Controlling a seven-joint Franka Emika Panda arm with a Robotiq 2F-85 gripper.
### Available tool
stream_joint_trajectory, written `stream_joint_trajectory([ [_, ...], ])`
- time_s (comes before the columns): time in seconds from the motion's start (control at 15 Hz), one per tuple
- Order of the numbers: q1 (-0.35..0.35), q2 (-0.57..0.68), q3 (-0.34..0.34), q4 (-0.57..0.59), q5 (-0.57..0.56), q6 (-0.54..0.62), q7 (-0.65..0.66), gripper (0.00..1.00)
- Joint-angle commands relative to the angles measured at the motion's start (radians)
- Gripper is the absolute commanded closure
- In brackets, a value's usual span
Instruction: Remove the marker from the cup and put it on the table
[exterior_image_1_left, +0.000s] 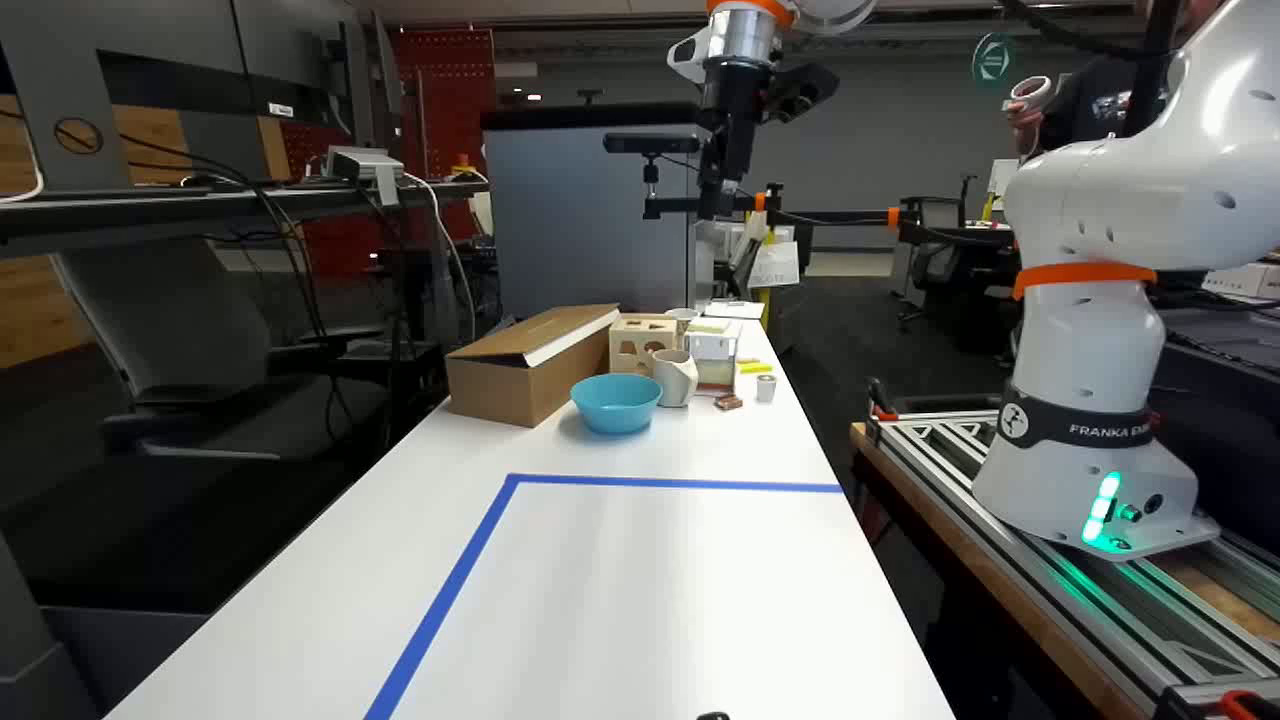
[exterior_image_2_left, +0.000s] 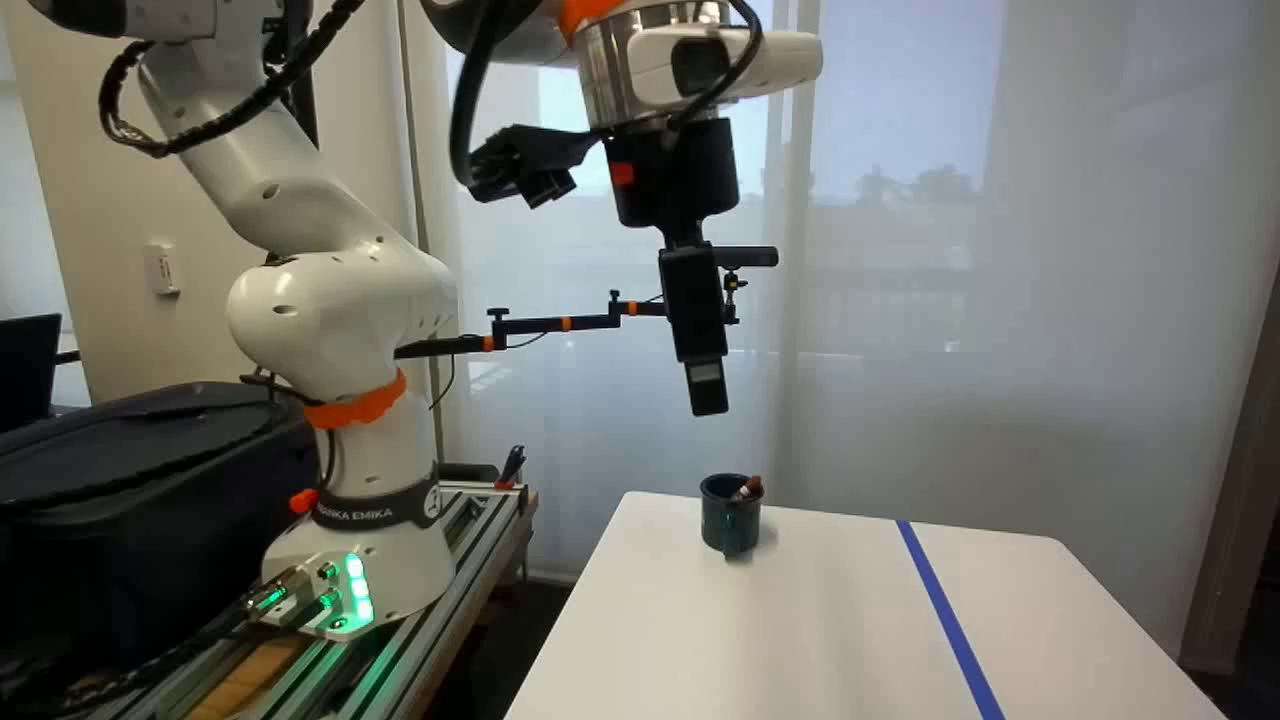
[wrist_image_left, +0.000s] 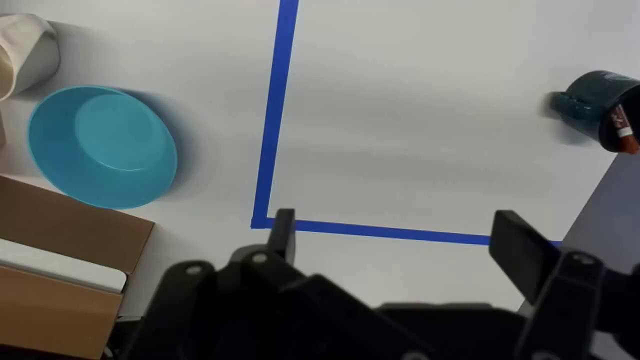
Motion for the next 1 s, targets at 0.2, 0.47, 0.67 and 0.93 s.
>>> stream_joint_trajectory([
  [0.2,-0.019,0.005,0.017,0.002,0.013,-0.002,-0.010,0.00],
  [0.47,-0.019,0.005,0.017,0.002,0.013,-0.002,-0.010,0.00],
  [0.67,-0.011,0.024,0.020,-0.029,0.014,0.077,-0.010,0.00],
  [0.93,0.049,0.090,0.030,-0.104,0.061,0.209,-0.048,0.00],
])
